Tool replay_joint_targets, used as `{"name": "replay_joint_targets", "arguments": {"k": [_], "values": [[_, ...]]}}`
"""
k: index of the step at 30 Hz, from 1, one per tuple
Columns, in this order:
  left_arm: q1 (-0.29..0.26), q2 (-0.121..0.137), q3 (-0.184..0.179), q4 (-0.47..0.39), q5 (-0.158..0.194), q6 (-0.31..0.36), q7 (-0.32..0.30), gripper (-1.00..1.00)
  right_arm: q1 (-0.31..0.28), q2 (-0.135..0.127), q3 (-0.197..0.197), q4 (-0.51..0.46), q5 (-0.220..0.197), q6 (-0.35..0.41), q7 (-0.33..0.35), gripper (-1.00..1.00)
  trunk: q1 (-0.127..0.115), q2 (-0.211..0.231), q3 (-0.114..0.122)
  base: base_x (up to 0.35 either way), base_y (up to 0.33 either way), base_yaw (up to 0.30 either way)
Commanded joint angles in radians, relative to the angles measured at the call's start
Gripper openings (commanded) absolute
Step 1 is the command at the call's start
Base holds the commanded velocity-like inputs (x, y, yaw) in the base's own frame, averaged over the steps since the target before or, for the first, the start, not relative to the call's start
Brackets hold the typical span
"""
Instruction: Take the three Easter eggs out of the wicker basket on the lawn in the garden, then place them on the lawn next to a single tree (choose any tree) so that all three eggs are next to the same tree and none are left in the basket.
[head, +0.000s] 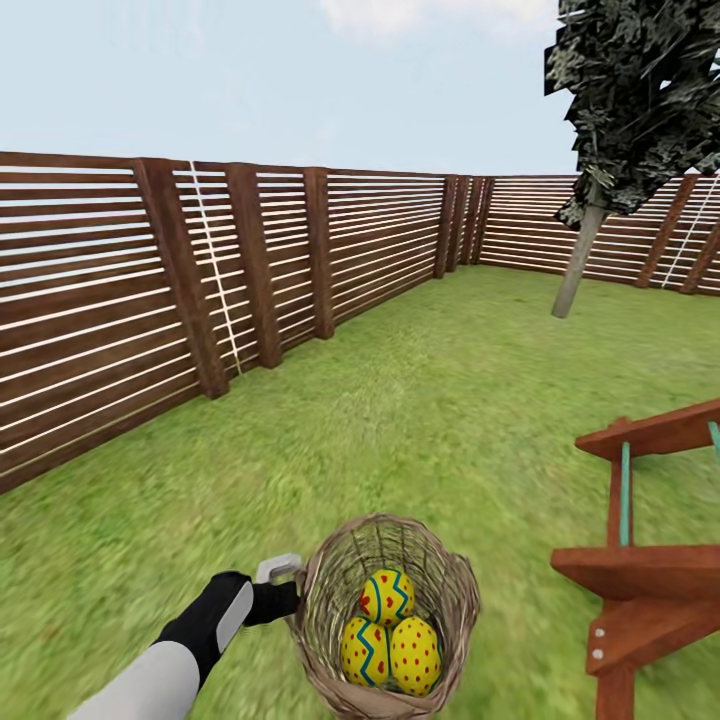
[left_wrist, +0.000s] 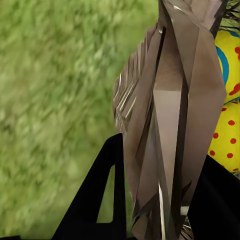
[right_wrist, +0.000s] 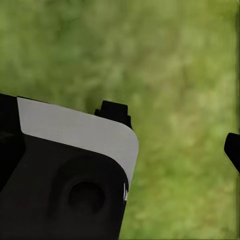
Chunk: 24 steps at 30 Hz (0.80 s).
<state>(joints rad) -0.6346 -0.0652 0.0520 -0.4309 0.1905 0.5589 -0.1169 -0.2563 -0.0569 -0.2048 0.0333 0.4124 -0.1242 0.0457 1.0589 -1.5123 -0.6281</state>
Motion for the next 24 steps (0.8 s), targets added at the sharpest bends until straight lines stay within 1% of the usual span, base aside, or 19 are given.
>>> {"name": "replay_joint_targets", "arguments": {"k": [1, 24], "values": [[0.000, -0.001, 0.006, -0.002, 0.013, 0.007, -0.001, -1.00, -0.001, -0.001, -0.008, 0.004, 0.006, -0.006, 0.002, 1.00, 0.001, 0.000, -0.001, 0.319, 0.000, 0.000], [0.000, -0.001, 0.006, -0.002, 0.012, 0.007, -0.001, -1.00, -0.001, -0.001, -0.008, 0.004, 0.006, -0.006, 0.002, 1.00, 0.001, 0.000, -0.001, 0.319, 0.000, 0.000]]}}
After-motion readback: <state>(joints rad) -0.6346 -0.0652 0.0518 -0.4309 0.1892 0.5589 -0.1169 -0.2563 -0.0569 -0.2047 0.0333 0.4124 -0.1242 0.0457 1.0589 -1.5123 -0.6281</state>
